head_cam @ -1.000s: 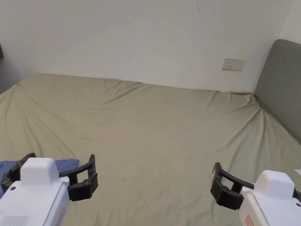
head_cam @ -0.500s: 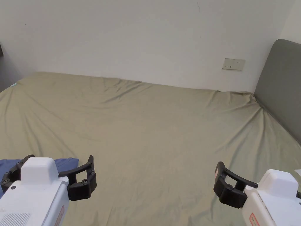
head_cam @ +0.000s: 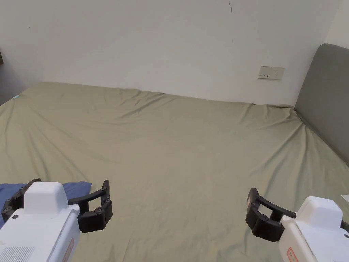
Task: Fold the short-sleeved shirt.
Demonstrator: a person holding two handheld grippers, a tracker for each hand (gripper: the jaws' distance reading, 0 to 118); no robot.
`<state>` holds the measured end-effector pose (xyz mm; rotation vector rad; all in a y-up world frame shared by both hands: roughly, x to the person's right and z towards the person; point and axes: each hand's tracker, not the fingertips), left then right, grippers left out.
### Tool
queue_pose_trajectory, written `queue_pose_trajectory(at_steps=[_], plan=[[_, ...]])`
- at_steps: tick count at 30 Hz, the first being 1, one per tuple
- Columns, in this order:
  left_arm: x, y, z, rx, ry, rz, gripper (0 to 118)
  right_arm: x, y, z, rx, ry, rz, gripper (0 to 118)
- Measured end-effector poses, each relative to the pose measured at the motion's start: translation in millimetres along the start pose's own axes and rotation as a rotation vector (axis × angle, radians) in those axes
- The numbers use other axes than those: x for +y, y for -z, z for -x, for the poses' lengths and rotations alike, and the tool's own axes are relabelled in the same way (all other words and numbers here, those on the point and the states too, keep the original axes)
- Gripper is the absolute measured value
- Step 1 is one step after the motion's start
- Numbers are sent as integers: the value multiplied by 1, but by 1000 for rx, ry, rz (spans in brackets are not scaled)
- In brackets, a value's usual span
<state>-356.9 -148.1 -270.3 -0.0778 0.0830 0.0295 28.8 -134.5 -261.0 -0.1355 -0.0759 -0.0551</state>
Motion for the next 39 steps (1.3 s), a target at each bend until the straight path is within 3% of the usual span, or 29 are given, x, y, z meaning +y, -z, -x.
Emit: queue_pose_trajectory(at_steps=[5, 6, 7, 8, 9, 10, 12, 14, 16, 17, 21, 25, 28, 33, 39], plan=[[0, -1, 1, -6, -5, -6, 118, 1, 0, -1, -2, -2, -1, 118], [0, -2, 1, -9, -11, -8, 106, 0, -1, -2, 7, 0, -4, 106], [0, -2, 1, -5, -18, -14, 82, 0, -3, -2, 15, 2, -13, 83], [1, -3, 1, -3, -25, -16, 46, 0, -5, -3, 21, 3, -19, 58], [1, -4, 2, -1, -31, -21, 9, 0, -6, -4, 30, 4, -25, 20], [2, -3, 3, 4, -42, -19, 12, 1, -5, -5, 39, 6, -21, 6], [3, 0, 9, -21, -78, 24, 0, 2, -1, -10, 80, 5, 8, 0], [3, 0, 14, -151, -96, 54, 0, 1, -3, -15, 107, 24, 3, 0], [5, -8, 9, -45, 6, 8, 0, 1, -6, -9, 1, -30, -15, 0], [6, -12, 8, -53, 39, -10, 0, 1, -6, -7, -3, -51, -13, 0], [11, -14, 3, -59, 21, -26, 0, 2, -7, -11, -10, -4, -12, 0], [17, -19, 20, -29, 25, -13, 0, 6, 0, 1, 8, -62, -5, 0], [20, -40, 53, 65, 11, -33, 0, 9, 14, 35, 119, -57, -18, 0], [27, -90, 126, 304, -2, -28, 0, 15, 34, 132, 380, -98, -47, 0], [35, -159, 186, 553, 9, -2, 0, 9, 28, 231, 681, -55, -24, 0]])
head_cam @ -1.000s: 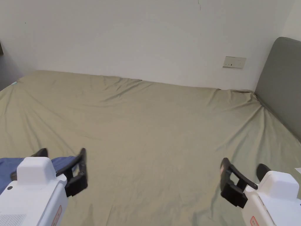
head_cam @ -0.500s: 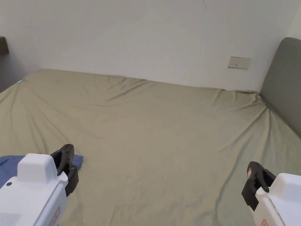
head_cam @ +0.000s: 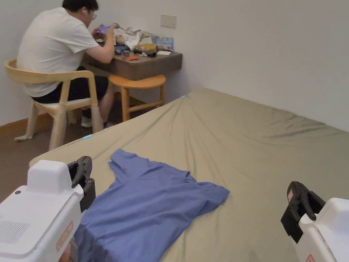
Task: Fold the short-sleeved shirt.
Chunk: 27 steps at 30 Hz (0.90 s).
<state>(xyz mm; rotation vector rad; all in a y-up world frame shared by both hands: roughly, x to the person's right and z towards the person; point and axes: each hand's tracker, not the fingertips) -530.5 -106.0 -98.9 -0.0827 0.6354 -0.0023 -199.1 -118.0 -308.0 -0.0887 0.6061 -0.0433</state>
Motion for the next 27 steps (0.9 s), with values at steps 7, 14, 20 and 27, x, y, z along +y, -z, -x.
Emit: queue_pose_trajectory(at_steps=[7, 14, 20, 27], plan=[[-3, -16, 32, 89, -9, 38, 0, -5, 15, 41, 140, -23, 30, 0], [-10, 34, 19, -90, -94, 159, 0, -8, 17, 32, 165, -25, 64, 0], [-31, 192, -22, -290, -160, 601, 0, -20, 24, 25, 154, -34, 131, 0], [-144, 334, -80, -290, -30, 1110, 0, -38, 35, 23, 136, -20, 209, 0]])
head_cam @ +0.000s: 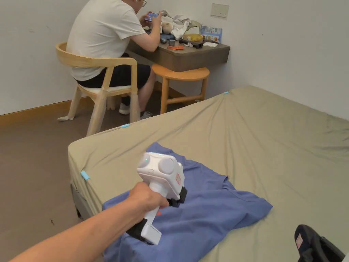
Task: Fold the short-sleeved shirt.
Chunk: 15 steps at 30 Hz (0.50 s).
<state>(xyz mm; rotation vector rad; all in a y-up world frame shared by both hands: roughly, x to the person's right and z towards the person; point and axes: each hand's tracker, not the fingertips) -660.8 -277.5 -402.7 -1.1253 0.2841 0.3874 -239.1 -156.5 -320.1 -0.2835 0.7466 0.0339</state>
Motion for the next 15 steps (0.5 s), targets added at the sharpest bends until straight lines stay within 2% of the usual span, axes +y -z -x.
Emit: queue_pose_trajectory(at_steps=[2, 3, 4, 5, 6, 7, 8, 10, 11, 14, 15], plan=[[6, 20, -2, 23, 53, 21, 0, -2, 4, -2, -3, -7, 17, 0], [11, 27, -2, 11, 38, 6, 0, -3, 7, -2, -4, -14, 25, 0], [17, 34, -1, 9, 33, 15, 7, -4, 10, -2, -14, -22, 34, 0], [21, 38, -1, 14, 31, 29, 28, -5, 14, -3, -20, -22, 42, 0], [23, 39, -3, 30, 49, 19, 73, -6, 16, -4, -19, -19, 48, 0], [28, 41, -5, 69, 111, -13, 104, -6, 19, -5, -17, -17, 53, 0], [33, 42, -7, 77, 156, -47, 118, -6, 22, -5, -17, -21, 57, 0], [38, 51, -9, 62, 191, -112, 110, -8, 27, -3, -27, -32, 65, 0], [41, 52, -11, 44, 177, -152, 110, -9, 30, -4, -28, -32, 72, 0], [44, 71, -15, 42, 184, -94, 108, -12, 34, -4, -32, -23, 88, 0], [44, 77, -18, 55, 184, -76, 99, -13, 34, -5, -33, -23, 93, 0]])
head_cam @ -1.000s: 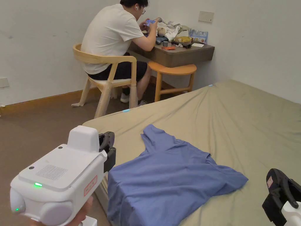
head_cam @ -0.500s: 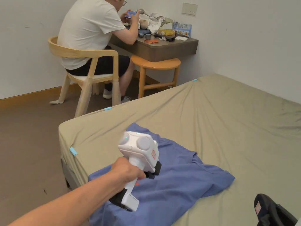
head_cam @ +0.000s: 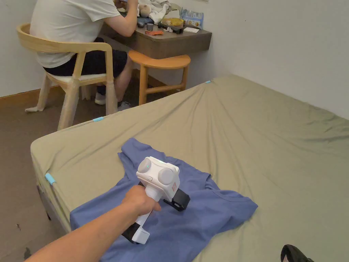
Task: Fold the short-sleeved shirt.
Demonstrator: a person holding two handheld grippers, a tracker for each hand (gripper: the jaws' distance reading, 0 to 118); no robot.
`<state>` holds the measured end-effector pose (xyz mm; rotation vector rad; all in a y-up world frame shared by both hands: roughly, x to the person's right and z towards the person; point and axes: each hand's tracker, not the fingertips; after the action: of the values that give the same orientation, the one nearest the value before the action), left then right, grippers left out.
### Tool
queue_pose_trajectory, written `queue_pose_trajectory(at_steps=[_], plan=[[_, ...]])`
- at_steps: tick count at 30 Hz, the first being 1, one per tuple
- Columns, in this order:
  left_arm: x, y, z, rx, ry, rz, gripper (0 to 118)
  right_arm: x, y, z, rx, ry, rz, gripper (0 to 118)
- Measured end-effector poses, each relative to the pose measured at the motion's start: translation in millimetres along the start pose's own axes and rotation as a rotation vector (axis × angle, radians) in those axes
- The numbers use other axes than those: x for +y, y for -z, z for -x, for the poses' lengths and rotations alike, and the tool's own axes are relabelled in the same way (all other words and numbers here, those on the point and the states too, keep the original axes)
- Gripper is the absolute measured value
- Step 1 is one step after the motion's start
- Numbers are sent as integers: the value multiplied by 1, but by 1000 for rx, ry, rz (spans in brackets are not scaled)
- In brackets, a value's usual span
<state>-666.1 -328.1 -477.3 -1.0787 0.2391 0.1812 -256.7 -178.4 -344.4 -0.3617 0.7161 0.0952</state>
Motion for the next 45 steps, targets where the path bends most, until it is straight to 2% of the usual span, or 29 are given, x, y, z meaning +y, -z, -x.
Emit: queue_pose_trajectory(at_steps=[2, 3, 5, 6, 7, 9, 11, 14, 18, 22, 27, 30, 36, 45], plan=[[-3, 10, -5, -19, 40, 21, 73, -1, 2, -1, -8, -9, 12, 0], [-5, 19, -5, -8, 57, 23, 65, -1, 2, -1, -14, -10, 15, 0], [-9, 23, -7, -11, 74, 30, 63, -2, 2, -4, -20, -2, 18, 0], [-9, 21, -7, -39, 30, -1, 54, -2, 2, -5, -24, 0, 20, 0], [-9, 17, -6, -48, -10, -2, 43, -2, 1, -5, -32, 0, 21, 0], [-8, 11, -5, -40, -1, -7, 9, -3, 0, -7, -35, -1, 24, 0], [-9, 10, -2, -41, 17, -14, 9, -3, -1, -7, -42, -2, 25, 0], [-7, 5, 7, -85, -64, -19, 8, -3, -7, -8, -45, 17, 13, 0], [-1, -19, 11, -108, -63, -83, 8, -1, -15, -12, -55, 14, -1, 0], [16, -68, 13, -152, -95, -158, 8, 4, -28, -19, -67, 33, -30, 0], [37, -150, -5, -156, 24, -289, 8, 8, -50, -27, -82, 59, -69, 0], [52, -199, -15, -185, 17, -377, 8, 10, -68, -32, -92, 73, -101, 0], [75, -291, -69, -216, 138, -507, 8, 17, -112, -44, -128, 85, -173, 0], [101, -395, -201, -347, 328, -647, 8, 17, -183, -79, -250, 111, -269, 0]])
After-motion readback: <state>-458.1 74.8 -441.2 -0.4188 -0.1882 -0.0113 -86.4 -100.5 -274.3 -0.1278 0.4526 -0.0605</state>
